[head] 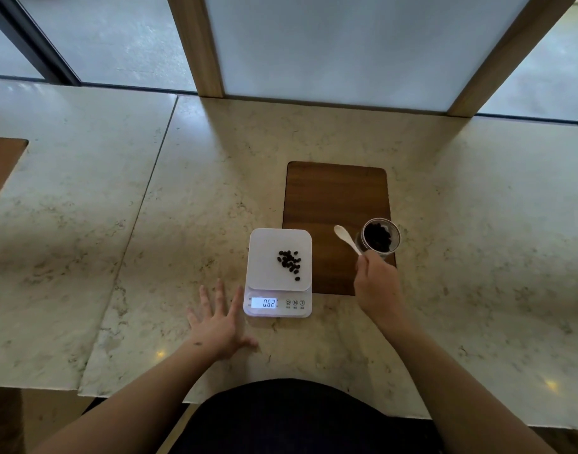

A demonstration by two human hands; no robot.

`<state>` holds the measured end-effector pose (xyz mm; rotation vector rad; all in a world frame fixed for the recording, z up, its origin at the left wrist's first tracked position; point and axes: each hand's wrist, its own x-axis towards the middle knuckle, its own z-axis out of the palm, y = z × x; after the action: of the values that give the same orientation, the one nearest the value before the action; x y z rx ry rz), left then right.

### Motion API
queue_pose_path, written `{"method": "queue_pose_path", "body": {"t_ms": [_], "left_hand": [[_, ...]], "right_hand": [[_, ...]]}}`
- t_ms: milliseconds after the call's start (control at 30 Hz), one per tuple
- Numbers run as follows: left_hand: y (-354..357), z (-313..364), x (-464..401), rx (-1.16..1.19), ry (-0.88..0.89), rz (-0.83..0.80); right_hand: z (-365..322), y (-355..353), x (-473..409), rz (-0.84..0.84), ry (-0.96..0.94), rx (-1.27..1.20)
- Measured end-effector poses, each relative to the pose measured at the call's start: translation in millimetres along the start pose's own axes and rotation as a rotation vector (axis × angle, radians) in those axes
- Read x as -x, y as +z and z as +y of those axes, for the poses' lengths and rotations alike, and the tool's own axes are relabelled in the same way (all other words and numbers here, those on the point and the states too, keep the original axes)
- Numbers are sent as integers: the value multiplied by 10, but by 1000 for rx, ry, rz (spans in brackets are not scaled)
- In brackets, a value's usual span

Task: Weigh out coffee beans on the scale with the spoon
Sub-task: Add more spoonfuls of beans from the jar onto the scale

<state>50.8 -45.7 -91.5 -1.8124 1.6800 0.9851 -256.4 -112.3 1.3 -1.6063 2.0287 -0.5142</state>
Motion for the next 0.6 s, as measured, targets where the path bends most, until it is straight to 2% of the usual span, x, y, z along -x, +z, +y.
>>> {"method": "queue_pose_path", "body": {"t_ms": [67,300,600], "left_hand": [[-14,-6,15,-5,-2,-9],[-22,34,20,6,1,-3],[-29,25,17,12,-4,-9]], "right_hand": [[138,-214,-81,20,56,-13],[452,-693,-427,-49,183,232],[361,-730,-528,-107,115,430]]}}
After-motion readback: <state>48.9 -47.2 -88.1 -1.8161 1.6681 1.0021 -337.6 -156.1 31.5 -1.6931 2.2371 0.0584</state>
